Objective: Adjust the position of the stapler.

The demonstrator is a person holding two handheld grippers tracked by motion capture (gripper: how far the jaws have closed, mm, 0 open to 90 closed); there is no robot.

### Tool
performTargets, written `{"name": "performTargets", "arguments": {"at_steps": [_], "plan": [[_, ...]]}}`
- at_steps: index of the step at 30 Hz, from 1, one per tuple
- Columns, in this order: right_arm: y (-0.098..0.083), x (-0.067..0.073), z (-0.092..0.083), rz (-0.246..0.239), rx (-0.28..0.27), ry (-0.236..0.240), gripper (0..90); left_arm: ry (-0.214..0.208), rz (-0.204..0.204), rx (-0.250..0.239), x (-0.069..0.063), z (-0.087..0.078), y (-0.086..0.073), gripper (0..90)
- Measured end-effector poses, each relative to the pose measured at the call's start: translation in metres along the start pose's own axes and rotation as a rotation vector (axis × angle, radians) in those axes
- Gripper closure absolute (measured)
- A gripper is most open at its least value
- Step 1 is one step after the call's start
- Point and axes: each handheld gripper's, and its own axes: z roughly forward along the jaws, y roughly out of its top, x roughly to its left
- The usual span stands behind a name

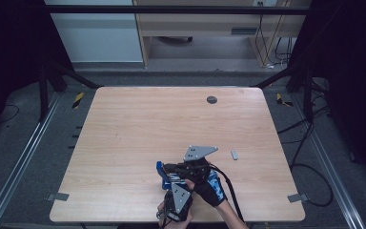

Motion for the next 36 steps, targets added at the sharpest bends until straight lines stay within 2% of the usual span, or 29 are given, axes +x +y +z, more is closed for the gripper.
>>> {"name": "performTargets", "arguments": {"at_steps": [11, 36], "plan": [[0.002, 0.001, 0.01, -0.005, 0.006, 0.02, 89.6, -0.001, 0.002, 0.001, 0.0, 0.0, 0.0, 90.0], [0.008, 0.002, 0.033, -0.021, 0.079, 0.061, 90.0, 0.004, -0.008, -0.008, 0.0, -0.001, -0.002, 90.0]]}}
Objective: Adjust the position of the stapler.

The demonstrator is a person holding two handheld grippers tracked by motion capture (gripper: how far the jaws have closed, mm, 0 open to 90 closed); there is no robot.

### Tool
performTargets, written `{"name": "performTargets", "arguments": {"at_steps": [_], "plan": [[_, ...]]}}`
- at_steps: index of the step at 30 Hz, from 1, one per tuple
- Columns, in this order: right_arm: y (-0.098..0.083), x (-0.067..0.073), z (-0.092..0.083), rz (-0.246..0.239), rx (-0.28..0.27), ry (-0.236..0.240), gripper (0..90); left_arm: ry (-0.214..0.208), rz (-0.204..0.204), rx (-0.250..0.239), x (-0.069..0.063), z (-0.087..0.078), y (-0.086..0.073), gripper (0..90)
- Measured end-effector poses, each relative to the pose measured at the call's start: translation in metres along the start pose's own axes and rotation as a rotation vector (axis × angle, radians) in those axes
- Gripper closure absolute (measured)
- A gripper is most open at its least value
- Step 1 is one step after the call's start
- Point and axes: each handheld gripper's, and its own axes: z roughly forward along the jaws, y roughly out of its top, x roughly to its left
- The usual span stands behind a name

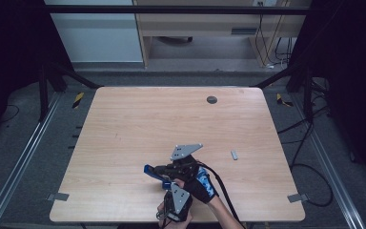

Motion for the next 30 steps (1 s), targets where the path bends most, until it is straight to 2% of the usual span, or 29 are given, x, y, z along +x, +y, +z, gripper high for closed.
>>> {"name": "performTargets", "arguments": {"at_steps": [12, 22, 30], "plan": [[-0.002, -0.003, 0.008, 0.011, 0.034, 0.011, 90.0, 0.005, 0.004, -0.002, 0.0, 0.0, 0.0, 90.0], [-0.002, -0.003, 0.024, 0.0, 0.109, 0.003, 90.0, 0.002, -0.001, -0.003, 0.0, 0.0, -0.001, 90.0], [-0.003, -0.003, 0.029, 0.006, 0.157, -0.006, 90.0, 0.003, 0.003, -0.005, 0.0, 0.0, -0.001, 90.0]]}}
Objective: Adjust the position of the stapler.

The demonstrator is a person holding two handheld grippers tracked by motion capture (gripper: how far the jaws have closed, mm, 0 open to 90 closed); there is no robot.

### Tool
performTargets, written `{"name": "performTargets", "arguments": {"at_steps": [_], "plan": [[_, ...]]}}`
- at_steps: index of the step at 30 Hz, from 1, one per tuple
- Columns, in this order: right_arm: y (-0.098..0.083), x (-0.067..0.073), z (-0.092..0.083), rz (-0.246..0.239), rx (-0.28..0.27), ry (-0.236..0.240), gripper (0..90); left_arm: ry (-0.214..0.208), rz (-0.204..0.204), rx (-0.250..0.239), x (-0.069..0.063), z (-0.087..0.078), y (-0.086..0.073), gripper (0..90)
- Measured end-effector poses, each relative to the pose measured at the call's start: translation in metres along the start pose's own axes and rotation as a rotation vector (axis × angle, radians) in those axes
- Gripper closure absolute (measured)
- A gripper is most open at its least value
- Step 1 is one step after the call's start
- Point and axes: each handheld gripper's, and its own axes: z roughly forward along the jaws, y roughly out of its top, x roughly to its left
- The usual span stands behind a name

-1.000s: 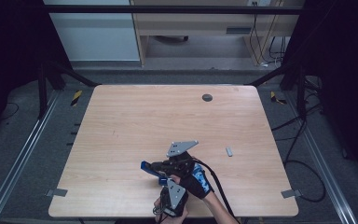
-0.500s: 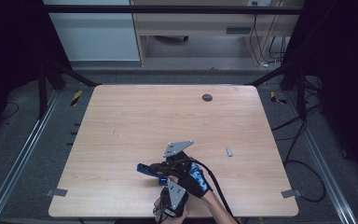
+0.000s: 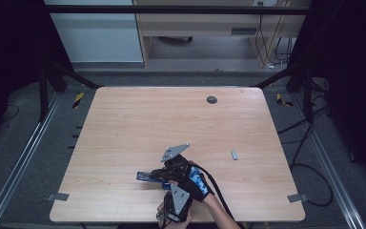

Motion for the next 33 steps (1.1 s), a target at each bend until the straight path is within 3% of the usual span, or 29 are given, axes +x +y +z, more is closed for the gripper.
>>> {"name": "performTargets", "arguments": {"at_steps": [10, 17, 21, 26, 33], "plan": [[0.0, 0.001, 0.006, -0.01, 0.073, -0.027, 90.0, 0.0, 0.002, 0.001, 0.0, 0.0, 0.0, 90.0], [-0.001, 0.001, 0.006, -0.011, 0.071, -0.023, 90.0, -0.002, -0.002, 0.001, 0.0, 0.0, 0.0, 90.0], [-0.001, 0.001, 0.002, -0.007, 0.035, -0.02, 90.0, -0.006, -0.004, -0.001, 0.001, -0.001, 0.0, 90.0], [-0.002, -0.003, -0.009, 0.005, -0.011, -0.048, 90.0, -0.016, -0.01, 0.002, 0.003, -0.001, 0.0, 90.0], [-0.006, -0.012, -0.036, 0.041, -0.114, -0.128, 84.6, -0.042, -0.022, 0.019, 0.007, -0.002, 0.003, 85.0]]}}
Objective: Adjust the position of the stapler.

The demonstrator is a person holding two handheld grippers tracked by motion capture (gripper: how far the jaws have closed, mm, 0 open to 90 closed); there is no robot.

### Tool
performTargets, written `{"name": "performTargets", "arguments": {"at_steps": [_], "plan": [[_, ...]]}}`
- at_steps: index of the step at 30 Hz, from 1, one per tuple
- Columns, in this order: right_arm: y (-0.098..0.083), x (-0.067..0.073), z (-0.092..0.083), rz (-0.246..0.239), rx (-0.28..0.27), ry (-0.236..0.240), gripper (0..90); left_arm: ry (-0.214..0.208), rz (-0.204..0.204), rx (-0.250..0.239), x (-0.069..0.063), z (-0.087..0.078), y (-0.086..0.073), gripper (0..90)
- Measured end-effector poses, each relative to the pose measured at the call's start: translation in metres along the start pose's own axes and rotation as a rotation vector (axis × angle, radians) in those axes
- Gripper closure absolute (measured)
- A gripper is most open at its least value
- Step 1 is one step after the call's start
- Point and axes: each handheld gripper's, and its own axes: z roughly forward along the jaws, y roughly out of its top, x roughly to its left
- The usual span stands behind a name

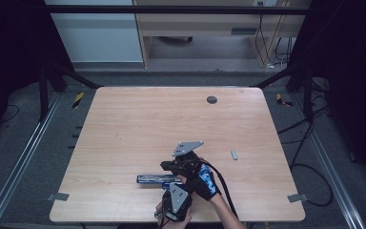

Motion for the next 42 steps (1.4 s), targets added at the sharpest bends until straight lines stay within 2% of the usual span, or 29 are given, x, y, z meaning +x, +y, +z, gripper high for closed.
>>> {"name": "performTargets", "arguments": {"at_steps": [8, 12, 15, 20, 22, 24, 29, 32, 33, 35, 38, 42], "plan": [[-0.004, -0.015, -0.04, 0.066, -0.108, -0.101, 72.1, -0.053, -0.016, 0.014, 0.015, -0.012, 0.012, 77.5], [-0.008, -0.02, -0.058, 0.08, -0.118, -0.157, 67.6, -0.079, -0.014, 0.026, 0.027, -0.019, 0.023, 72.8], [-0.011, -0.023, -0.07, 0.089, -0.122, -0.193, 65.2, -0.085, 0.018, 0.038, 0.037, -0.022, 0.035, 69.1], [-0.018, -0.028, -0.089, 0.104, -0.108, -0.264, 61.5, -0.097, 0.042, 0.05, 0.057, -0.028, 0.056, 63.9], [-0.02, -0.031, -0.097, 0.116, -0.109, -0.278, 60.6, -0.105, 0.058, 0.053, 0.066, -0.03, 0.064, 61.4], [-0.023, -0.034, -0.104, 0.124, -0.095, -0.305, 59.8, -0.096, 0.082, 0.058, 0.076, -0.031, 0.072, 59.2], [-0.029, -0.043, -0.12, 0.141, -0.064, -0.354, 58.2, -0.088, 0.077, 0.045, 0.103, -0.038, 0.091, 55.1], [-0.033, -0.048, -0.128, 0.154, -0.046, -0.388, 57.4, -0.05, 0.104, 0.055, 0.116, -0.043, 0.098, 51.9], [-0.035, -0.05, -0.131, 0.157, -0.043, -0.393, 57.1, -0.045, 0.102, 0.057, 0.12, -0.045, 0.1, 51.4], [-0.038, -0.053, -0.134, 0.159, -0.032, -0.41, 56.7, -0.047, 0.078, 0.056, 0.127, -0.049, 0.102, 50.0], [-0.043, -0.057, -0.139, 0.176, -0.021, -0.43, 56.3, -0.021, 0.101, 0.065, 0.137, -0.055, 0.102, 48.6], [-0.048, -0.062, -0.143, 0.18, -0.001, -0.463, 55.3, -0.014, 0.065, 0.076, 0.153, -0.064, 0.097, 46.2]]}}
